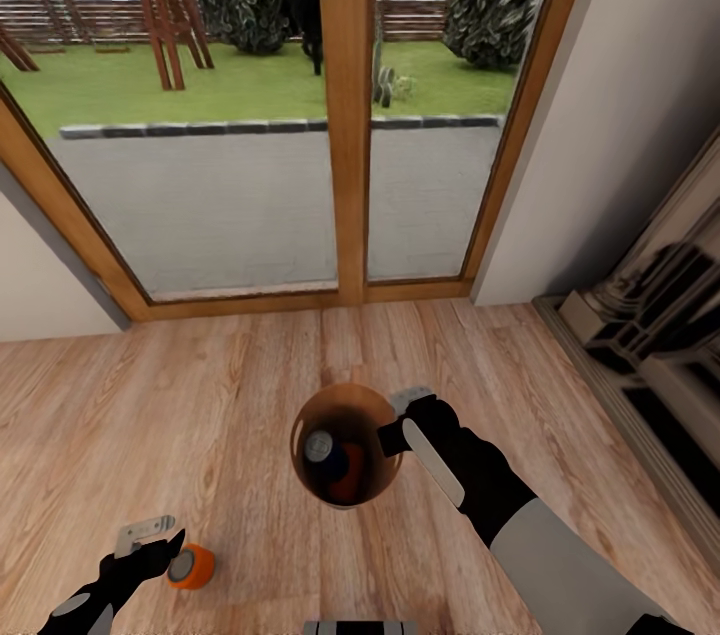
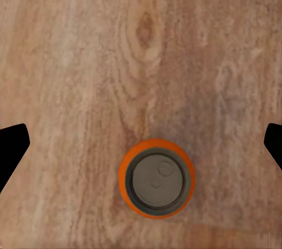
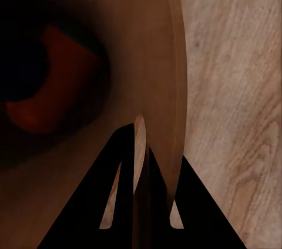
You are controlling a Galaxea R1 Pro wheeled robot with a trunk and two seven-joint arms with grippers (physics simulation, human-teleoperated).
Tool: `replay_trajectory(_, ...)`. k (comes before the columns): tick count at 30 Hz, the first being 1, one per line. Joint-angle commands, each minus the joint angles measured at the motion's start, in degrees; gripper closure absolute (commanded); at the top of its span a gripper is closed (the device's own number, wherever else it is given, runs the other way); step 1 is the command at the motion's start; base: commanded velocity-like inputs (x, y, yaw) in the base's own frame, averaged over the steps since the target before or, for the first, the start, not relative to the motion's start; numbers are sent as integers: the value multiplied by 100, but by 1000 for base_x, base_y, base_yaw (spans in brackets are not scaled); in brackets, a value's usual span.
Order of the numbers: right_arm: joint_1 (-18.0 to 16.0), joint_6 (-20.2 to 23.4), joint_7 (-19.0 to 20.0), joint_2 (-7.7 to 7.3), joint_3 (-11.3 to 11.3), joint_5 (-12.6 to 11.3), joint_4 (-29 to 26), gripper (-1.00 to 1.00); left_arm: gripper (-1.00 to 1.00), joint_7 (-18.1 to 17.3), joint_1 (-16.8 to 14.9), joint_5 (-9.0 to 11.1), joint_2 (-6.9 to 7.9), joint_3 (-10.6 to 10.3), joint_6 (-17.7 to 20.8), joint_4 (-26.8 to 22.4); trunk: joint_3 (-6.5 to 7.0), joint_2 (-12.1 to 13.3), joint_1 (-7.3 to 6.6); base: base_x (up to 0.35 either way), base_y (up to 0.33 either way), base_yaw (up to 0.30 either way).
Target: Put the three can of soda from the living room inside the tash can in the kitchen.
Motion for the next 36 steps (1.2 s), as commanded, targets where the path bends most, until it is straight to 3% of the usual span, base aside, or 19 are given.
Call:
replay_trajectory(1,-2,-21,27,2,-3,-98,-2,100,-100,0,0,0,0,0,1,0,-3,0,-1,64,-60,0)
replay_trajectory(13,-2,-24,27,2,-3,-98,-2,100,-100,0,0,0,0,1,0,0,-18,0,-1,14,-14,0)
replay_trajectory(27,-2,-15,27,0,-26,-98,-16,100,-100,0,0,0,-2,0,0,0,-138,0,-1,0,0,0)
replay_trajectory(31,-2,-5,27,-7,-223,-98,-34,100,-100,0,0,0,-2,0,0,0,-175,0,-1,0,0,0)
replay_trajectory(36,-2,1,27,-162,-388,-98,-215,100,-100,0,0,0,-3,0,0,0,-221,0,-1,0,0,0)
